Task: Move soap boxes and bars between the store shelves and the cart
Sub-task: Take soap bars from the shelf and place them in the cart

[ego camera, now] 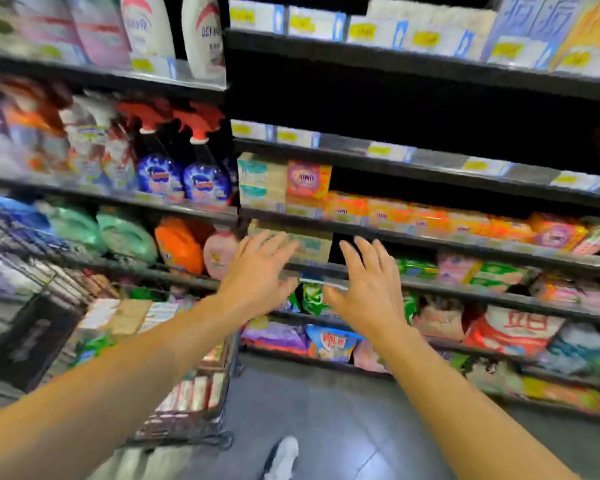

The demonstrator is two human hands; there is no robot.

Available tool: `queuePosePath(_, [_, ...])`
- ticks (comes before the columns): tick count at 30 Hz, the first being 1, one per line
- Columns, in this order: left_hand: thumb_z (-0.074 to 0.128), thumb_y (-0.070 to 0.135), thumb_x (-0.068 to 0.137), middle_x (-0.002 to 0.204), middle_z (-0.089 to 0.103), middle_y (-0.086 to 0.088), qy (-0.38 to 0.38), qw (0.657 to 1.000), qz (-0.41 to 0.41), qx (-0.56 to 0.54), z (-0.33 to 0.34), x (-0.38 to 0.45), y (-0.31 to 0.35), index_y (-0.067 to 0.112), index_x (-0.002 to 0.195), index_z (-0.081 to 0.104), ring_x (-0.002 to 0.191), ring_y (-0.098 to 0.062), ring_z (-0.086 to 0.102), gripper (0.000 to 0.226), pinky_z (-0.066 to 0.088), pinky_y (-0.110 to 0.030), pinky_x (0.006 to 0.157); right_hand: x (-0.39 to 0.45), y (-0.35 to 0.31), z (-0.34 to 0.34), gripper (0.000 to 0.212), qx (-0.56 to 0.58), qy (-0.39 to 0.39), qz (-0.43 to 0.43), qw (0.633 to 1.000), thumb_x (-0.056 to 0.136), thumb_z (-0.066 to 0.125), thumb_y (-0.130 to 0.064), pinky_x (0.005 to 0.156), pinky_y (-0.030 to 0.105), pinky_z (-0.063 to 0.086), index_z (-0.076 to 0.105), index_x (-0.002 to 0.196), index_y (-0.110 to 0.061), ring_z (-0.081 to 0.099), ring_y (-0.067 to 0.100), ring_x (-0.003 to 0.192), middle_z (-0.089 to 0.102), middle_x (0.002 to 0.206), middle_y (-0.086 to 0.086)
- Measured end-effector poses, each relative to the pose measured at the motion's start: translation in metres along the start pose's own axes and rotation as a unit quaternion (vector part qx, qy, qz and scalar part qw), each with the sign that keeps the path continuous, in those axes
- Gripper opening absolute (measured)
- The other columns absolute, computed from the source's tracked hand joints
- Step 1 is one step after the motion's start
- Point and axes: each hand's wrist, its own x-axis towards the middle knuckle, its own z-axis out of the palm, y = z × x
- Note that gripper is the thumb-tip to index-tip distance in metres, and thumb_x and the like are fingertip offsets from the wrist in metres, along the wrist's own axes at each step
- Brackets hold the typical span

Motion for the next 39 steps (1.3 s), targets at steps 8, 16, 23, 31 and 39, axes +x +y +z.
queuePosePath(8, [0.051, 0.048, 0.074, 0.139, 0.055, -0.014, -0.079, 0.992, -0.102, -0.013, 0.043, -0.176, -0.061, 0.018, 0.136, 0.056, 0.128, -0.041, 0.048, 0.068, 0.041, -0.055, 0.104, -0.091, -0.095, 0.087, 0.081, 0.009, -0.122, -0.080, 0.989, 0.074, 0.068, -0.052, 0.115, 0.055, 0.028, 0.048, 0.145, -0.016, 0.032, 0.040, 0.143, 0.043, 0.152, 0.012])
queuePosePath(16, [0.054, 0.048, 0.081, 0.139, 0.056, -0.013, -0.082, 0.979, -0.187, -0.030, 0.048, -0.281, -0.167, 0.017, 0.135, 0.057, 0.129, -0.041, 0.048, 0.063, 0.041, -0.059, 0.104, -0.110, -0.207, 0.146, 0.080, 0.019, -0.217, -0.144, 0.965, 0.090, 0.059, -0.051, 0.121, 0.043, 0.007, 0.024, 0.155, -0.023, 0.009, 0.030, 0.151, 0.021, 0.161, 0.004])
queuePosePath(23, [0.043, 0.053, 0.083, 0.137, 0.057, -0.012, -0.106, 0.975, -0.187, -0.052, 0.034, -0.325, -0.296, 0.018, 0.135, 0.058, 0.129, -0.038, 0.049, 0.065, 0.041, -0.055, 0.103, -0.103, -0.329, 0.205, 0.080, 0.025, -0.242, -0.132, 0.961, 0.087, 0.065, -0.049, 0.121, 0.048, 0.015, 0.032, 0.153, -0.019, 0.018, 0.035, 0.148, 0.028, 0.159, 0.008])
queuePosePath(31, [0.040, 0.054, 0.083, 0.136, 0.058, -0.016, -0.110, 0.977, -0.173, -0.065, 0.029, -0.346, -0.379, 0.015, 0.134, 0.059, 0.126, -0.041, 0.051, 0.067, 0.042, -0.053, 0.105, -0.080, -0.415, 0.246, 0.078, 0.030, -0.269, -0.104, 0.957, 0.090, 0.060, -0.051, 0.121, 0.047, 0.013, 0.031, 0.153, -0.018, 0.017, 0.035, 0.149, 0.026, 0.160, 0.010])
queuePosePath(39, [0.030, 0.060, 0.085, 0.145, 0.050, -0.014, -0.163, 0.966, -0.191, -0.070, 0.059, -0.320, -0.440, 0.017, 0.143, 0.050, 0.136, -0.037, 0.042, 0.074, 0.034, -0.052, 0.111, -0.023, -0.431, 0.302, 0.079, 0.033, -0.315, -0.098, 0.943, 0.092, 0.061, -0.048, 0.121, 0.044, 0.010, 0.026, 0.156, -0.020, 0.014, 0.033, 0.150, 0.020, 0.163, 0.008])
